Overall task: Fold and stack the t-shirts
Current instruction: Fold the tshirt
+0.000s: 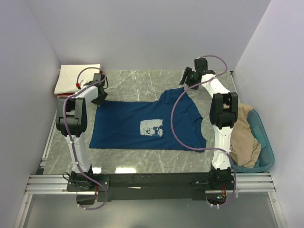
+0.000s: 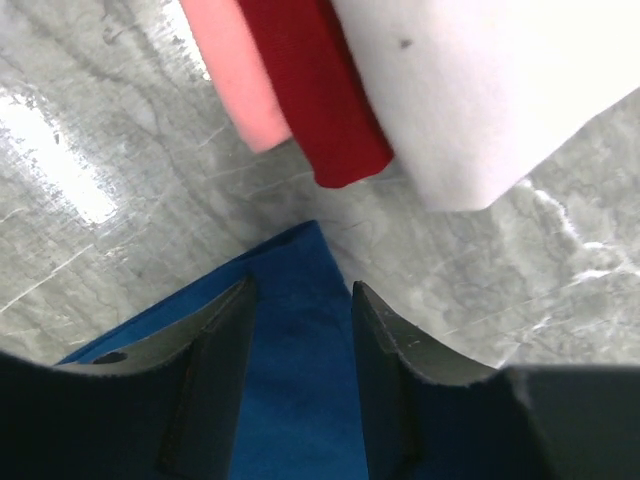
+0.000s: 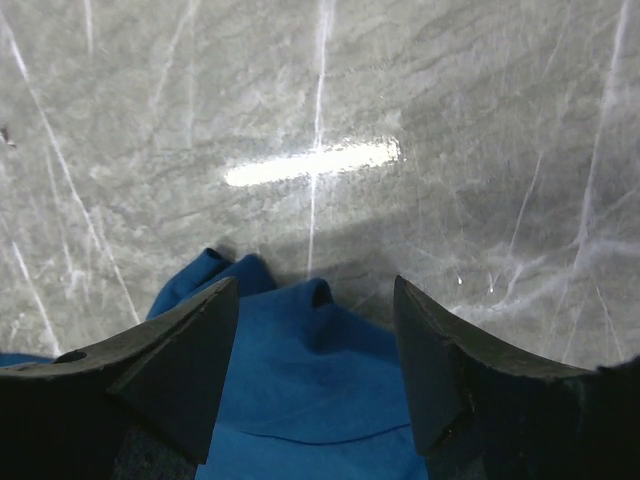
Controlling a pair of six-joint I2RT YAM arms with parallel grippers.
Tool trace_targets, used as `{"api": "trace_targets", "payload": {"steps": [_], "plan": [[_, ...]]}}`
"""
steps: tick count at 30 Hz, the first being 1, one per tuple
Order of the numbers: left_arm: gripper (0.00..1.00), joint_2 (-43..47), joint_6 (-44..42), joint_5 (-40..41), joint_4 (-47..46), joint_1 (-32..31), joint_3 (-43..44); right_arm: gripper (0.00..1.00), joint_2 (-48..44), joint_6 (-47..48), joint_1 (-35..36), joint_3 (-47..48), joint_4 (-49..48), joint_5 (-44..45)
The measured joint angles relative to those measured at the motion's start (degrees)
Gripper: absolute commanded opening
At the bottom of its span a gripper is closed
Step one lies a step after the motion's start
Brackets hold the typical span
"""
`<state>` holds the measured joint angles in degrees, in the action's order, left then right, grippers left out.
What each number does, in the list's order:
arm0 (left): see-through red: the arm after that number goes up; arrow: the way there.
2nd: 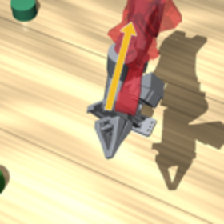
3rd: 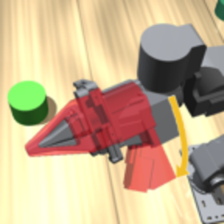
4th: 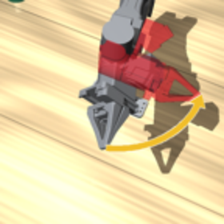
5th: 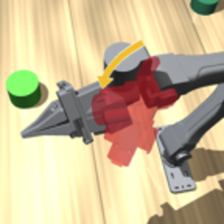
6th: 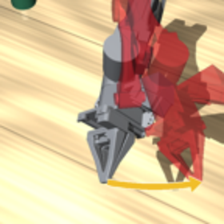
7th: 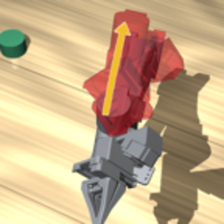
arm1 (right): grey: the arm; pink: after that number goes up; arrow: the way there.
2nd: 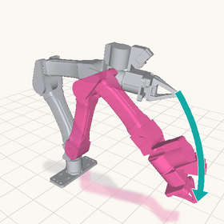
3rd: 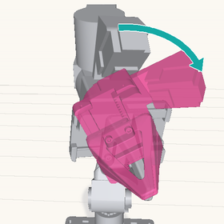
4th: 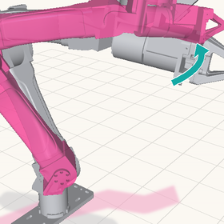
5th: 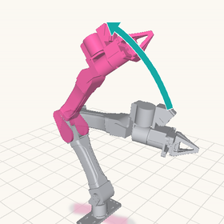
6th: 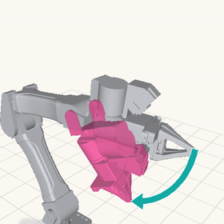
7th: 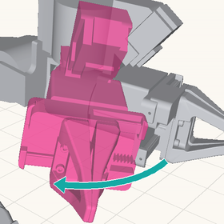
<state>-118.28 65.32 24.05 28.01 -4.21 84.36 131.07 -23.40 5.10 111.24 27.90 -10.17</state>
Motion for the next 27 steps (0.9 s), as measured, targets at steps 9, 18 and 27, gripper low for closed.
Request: {"api": "trace_targets", "payload": {"steps": [9,18,27], "plan": [[0.35,-1.6,0.31,0.81,1.01,0.0,2.38,0.64,0.55,0.35,0.0,-0.04,-0.24,-1.51],[0.35,-1.62,0.31,0.76,1.6,0.0,2.56,0.57,0.55,0.31,0.0,-0.79,-1.18,-4.17],[0.35,-1.62,0.28,0.74,1.77,0.0,2.69,0.36,0.57,-0.52,0.0,-2.47,-1.79,-5.99]]}}
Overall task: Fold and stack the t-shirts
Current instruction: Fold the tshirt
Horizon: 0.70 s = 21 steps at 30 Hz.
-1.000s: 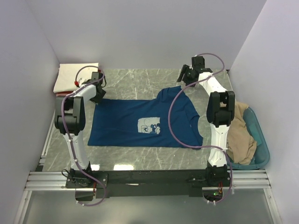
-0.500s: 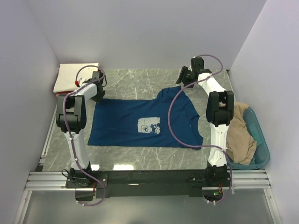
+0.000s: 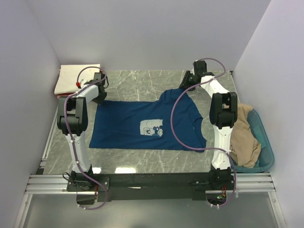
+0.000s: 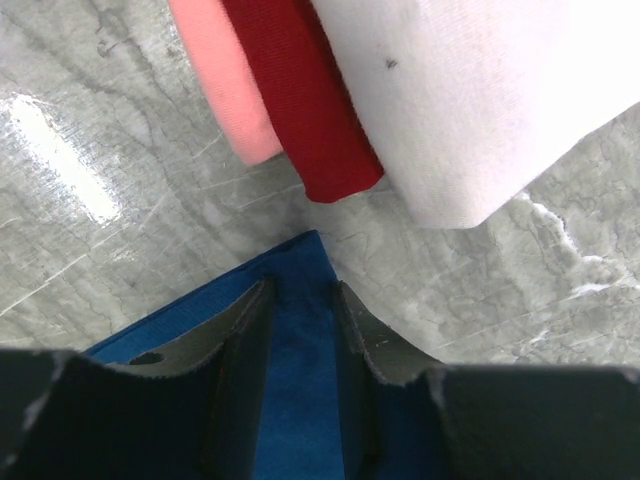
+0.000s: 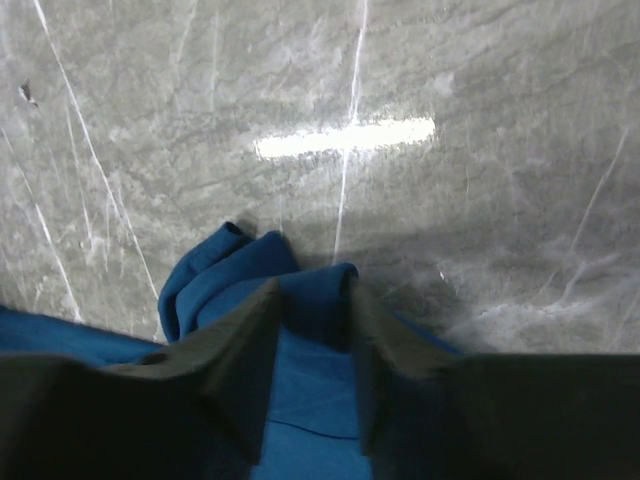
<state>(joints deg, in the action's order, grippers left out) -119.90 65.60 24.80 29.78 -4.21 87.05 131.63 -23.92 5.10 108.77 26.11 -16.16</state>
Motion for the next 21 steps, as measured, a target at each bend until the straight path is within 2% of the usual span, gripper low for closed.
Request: {"api": "trace_targets", "payload": {"steps": [3,13,21], "plan": [[0.33,0.0,0.0,0.0,0.15,0.0,0.2,0.3,0.0,-0.33,0.0,-0.31,0.0,-0.42],[0.01,-0.07,-0.48,-0.11,0.7,0.0,0.81,0.03,-0.07,-0.68,-0.15,-0.57,-0.04,-1.9],[0.01,-0.07,-1.68,-1.03,0.5,0.07,0.85,0.0,-3.39,-0.7,-1.01,-5.81,-0.74,-1.07]]}}
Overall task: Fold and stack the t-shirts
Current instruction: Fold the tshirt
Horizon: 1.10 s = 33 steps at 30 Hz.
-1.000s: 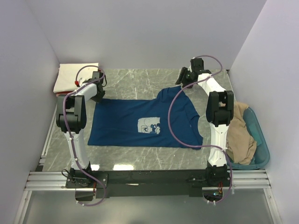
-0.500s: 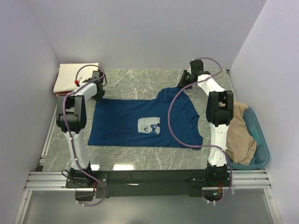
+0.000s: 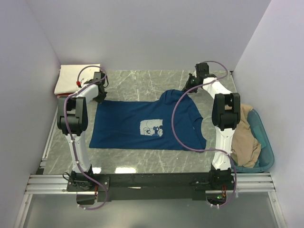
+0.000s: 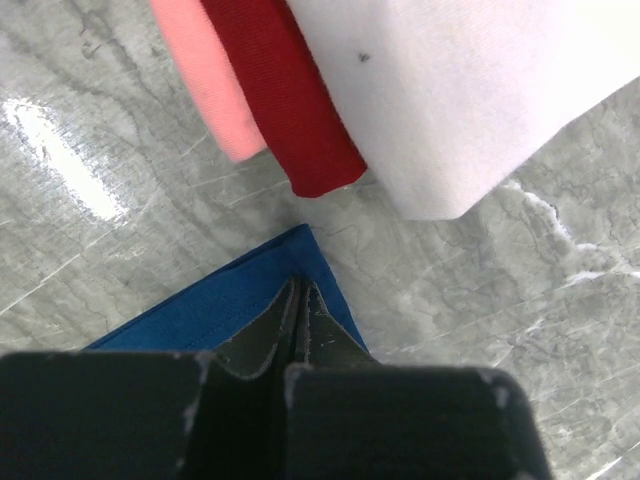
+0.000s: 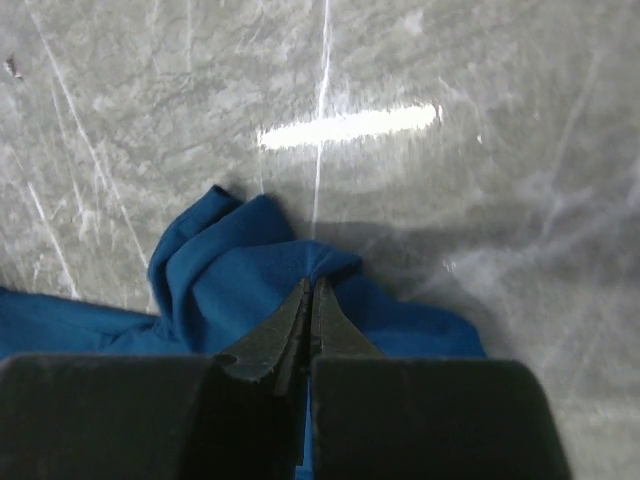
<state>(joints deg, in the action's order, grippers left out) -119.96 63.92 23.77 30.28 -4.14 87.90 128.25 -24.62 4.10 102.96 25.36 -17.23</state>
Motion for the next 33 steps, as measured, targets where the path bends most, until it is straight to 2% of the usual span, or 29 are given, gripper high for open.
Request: {"api": "trace_targets", "payload": {"steps": [11,17,20,24,26,33], "plan": [[0.01,2.1,-1.81,-1.09,-0.87,0.9,-0.57,0.0,-13.03,0.09,-0.24,-6.82,-1.77,3.45],[0.01,5.25,-2.84,-1.64,-2.62,1.51,-1.86,0.0,-15.8,0.02,-0.24,-10.99,-3.43,4.52],[0.12,5.38,-3.34,-2.01,-2.97,1.66,-1.92,0.0,-15.78,0.02,-0.24,-12.39,-3.32,4.7],[0.33,4.48,-3.26,-2.14,-2.49,1.68,-1.55,0.0,-15.78,0.02,-0.24,-12.46,-3.56,4.72],[0.38,3.34,-3.1,-2.16,-2.03,1.68,-1.03,0.0,-15.76,0.0,-0.24,-12.46,-3.56,4.7],[0.42,-0.96,-2.58,-2.14,-0.87,1.27,1.51,0.0,-15.47,-0.02,-0.24,-12.46,-3.98,4.26]]}}
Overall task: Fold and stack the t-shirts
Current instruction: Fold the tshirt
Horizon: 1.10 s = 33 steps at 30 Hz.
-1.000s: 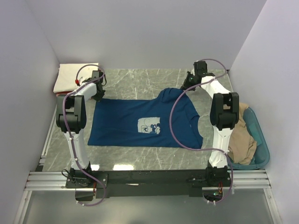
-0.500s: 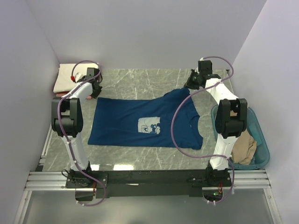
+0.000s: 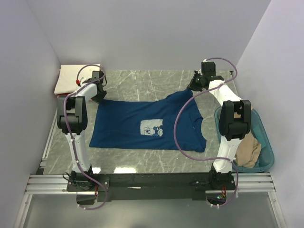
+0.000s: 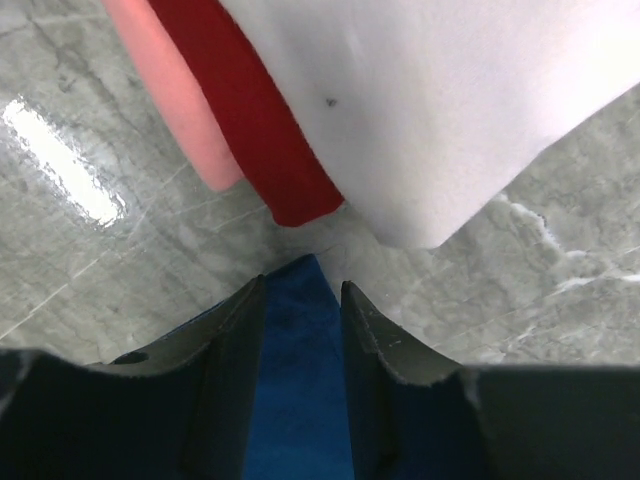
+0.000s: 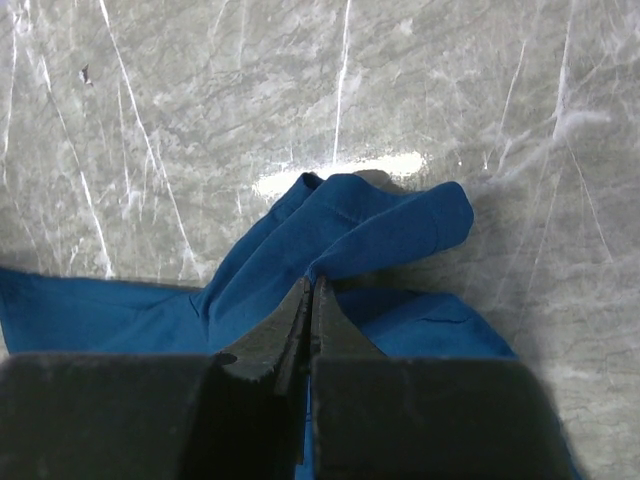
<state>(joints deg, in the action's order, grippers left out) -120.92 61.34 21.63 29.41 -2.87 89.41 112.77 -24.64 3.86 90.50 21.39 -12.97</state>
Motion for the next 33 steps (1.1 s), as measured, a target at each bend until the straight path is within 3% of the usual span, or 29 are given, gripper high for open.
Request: {"api": "trace_targets", "payload": {"steps": [18,24,29,33], "plan": [[0.32,-3.72,2.47,2.4,4.57,-1.14,5.49,0.0,0.39,0.04,0.0,0.0,-0.2,0.02],[0.2,-4.09,2.56,3.3,5.77,-1.29,5.95,0.0,1.01,0.04,0.0,0.0,-0.15,0.02],[0.01,-4.33,2.4,3.52,6.05,-1.29,6.29,0.0,1.01,0.04,0.0,0.07,-0.09,0.0],[0.01,-4.33,2.16,3.45,6.03,-1.29,6.4,0.0,1.01,0.04,0.0,0.15,0.02,0.0]]}}
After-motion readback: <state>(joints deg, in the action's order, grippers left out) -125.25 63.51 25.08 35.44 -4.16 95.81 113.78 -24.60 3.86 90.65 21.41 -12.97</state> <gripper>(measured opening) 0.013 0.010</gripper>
